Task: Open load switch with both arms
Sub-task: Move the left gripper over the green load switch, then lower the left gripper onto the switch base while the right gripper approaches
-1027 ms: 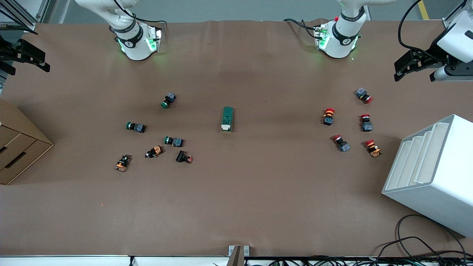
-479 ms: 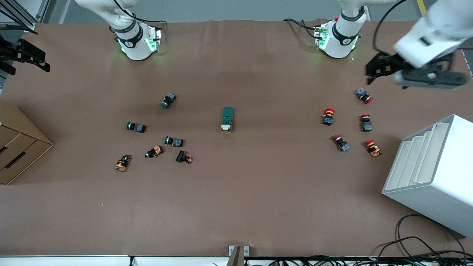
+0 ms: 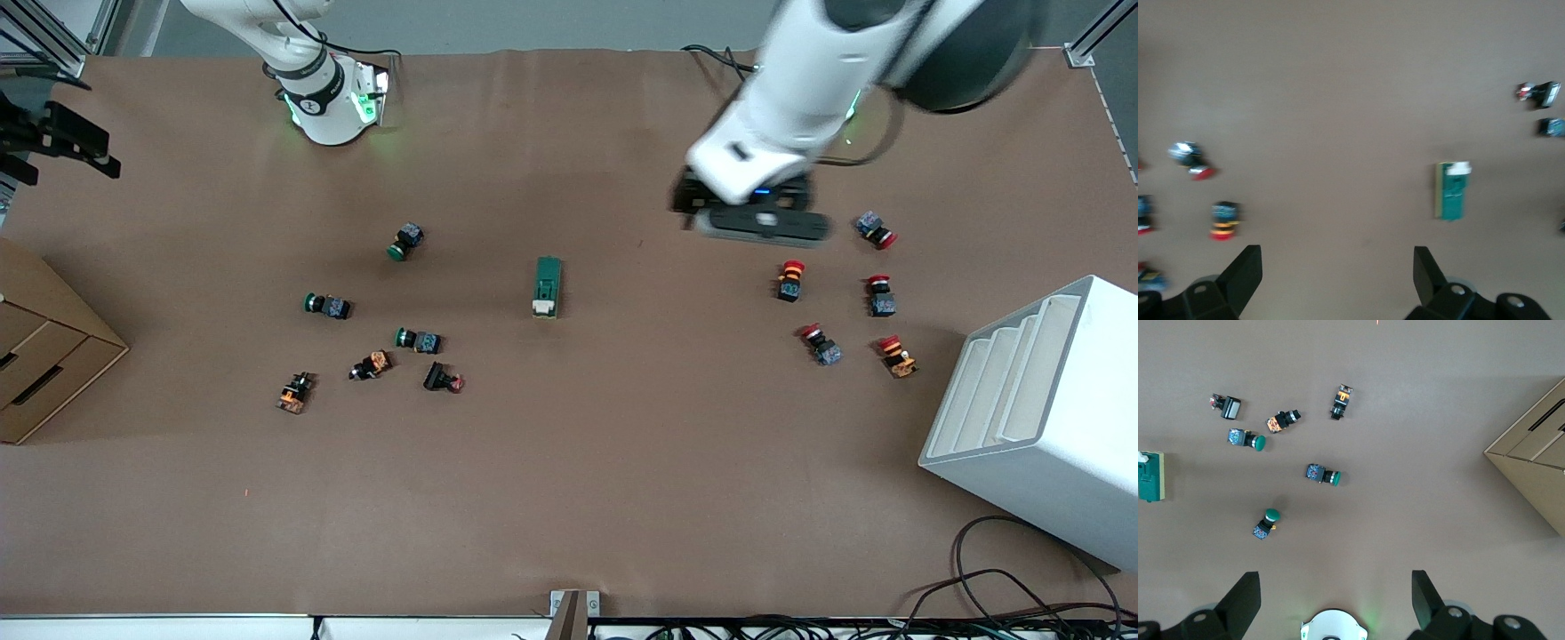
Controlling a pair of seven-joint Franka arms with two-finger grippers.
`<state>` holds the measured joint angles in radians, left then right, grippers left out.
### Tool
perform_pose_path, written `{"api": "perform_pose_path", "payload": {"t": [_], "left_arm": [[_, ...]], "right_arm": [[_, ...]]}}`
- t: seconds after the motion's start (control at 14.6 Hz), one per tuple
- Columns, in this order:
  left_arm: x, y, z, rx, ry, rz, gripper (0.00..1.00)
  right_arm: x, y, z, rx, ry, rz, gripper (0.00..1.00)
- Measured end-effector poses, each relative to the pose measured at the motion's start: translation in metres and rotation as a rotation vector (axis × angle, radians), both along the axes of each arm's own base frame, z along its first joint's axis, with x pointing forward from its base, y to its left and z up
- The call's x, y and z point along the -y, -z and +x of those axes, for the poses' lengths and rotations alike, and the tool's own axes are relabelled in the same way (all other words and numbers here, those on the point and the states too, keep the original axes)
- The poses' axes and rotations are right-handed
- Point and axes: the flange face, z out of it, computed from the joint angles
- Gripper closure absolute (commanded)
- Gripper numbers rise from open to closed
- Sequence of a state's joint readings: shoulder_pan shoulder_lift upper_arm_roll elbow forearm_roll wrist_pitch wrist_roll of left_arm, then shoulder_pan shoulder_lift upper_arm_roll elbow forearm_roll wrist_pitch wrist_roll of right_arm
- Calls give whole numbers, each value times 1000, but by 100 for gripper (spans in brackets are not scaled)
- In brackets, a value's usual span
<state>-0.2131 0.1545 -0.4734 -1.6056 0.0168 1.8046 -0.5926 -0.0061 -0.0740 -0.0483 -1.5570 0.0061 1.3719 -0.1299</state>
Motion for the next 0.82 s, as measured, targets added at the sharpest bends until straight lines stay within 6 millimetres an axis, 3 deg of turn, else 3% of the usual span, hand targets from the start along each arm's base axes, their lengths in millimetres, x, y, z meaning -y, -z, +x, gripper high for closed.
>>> {"api": "perform_pose_path", "payload": {"t": [0.21,0.41,0.62,0.82], "left_arm": [[68,51,-49,66,-46,15,0],[116,108,-96,114,-144,20,0],[144,172,-126,204,-178,36,0],[169,235,-161,327,-190,68,0]], "right_arm": [[4,53,31,-93,6,-4,0],[26,113,61,-186,29,-61,0],[31,129,74,-193,84,-96,0],[-11,128,77,-182,298,-83,0]]}}
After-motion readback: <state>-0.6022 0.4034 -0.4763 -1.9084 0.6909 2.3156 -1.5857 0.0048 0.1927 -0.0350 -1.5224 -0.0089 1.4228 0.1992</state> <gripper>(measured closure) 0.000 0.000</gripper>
